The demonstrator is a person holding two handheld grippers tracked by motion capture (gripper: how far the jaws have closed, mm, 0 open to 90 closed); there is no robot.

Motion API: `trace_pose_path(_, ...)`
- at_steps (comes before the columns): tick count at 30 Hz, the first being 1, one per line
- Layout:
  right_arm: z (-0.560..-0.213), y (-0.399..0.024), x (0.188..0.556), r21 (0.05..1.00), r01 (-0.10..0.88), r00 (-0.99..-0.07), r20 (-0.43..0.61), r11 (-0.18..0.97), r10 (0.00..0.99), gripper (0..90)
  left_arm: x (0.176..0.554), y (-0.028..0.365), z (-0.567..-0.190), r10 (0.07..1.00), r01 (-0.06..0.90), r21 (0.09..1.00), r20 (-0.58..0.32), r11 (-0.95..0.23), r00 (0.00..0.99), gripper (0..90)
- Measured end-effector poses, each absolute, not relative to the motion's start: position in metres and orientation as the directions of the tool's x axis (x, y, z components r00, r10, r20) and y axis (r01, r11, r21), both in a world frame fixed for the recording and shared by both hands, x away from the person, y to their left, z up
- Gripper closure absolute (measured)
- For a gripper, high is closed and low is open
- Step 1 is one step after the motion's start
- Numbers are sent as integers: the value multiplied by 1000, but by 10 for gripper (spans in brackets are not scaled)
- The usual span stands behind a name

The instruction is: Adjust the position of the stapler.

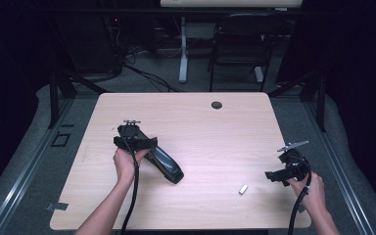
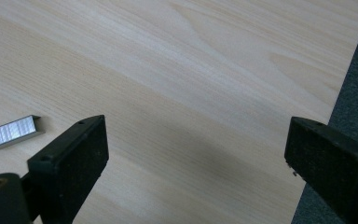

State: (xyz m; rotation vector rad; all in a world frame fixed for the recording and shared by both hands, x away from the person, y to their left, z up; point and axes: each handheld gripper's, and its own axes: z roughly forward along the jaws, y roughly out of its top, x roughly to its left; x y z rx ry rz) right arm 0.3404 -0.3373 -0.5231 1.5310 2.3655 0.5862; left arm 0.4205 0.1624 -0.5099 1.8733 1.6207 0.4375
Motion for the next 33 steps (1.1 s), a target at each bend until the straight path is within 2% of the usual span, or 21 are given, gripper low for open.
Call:
trace_pose_path(13, -524, -337, 341, 458, 808, -411, -14, 371, 911, 61, 422, 165, -510, 965, 780, 624, -177, -44, 196, 5)
trace_pose_path(18, -524, -337, 340, 459, 810, -408, -7, 366, 913, 64, 424, 171, -509, 956, 791, 610, -208, -37, 205, 12)
trace_pose_path(20, -524, -337, 339, 464, 809, -405, -8, 362, 914, 66, 426, 175, -510, 942, 803, 596, -261, -16, 213, 41)
trace_pose_path(22, -524, -337, 340, 458, 811, -404, -9, 363, 915, 66, 427, 176, -511, 938, 807, 590, -275, -11, 213, 53)
trace_pose_path(30, -525, -337, 340, 451, 813, -410, -7, 368, 912, 68, 428, 178, -511, 935, 806, 592, -276, -16, 221, 53)
trace_pose_path(33, -525, -337, 340, 446, 814, -410, -12, 371, 912, 68, 429, 182, -507, 946, 798, 601, -236, -36, 221, 53)
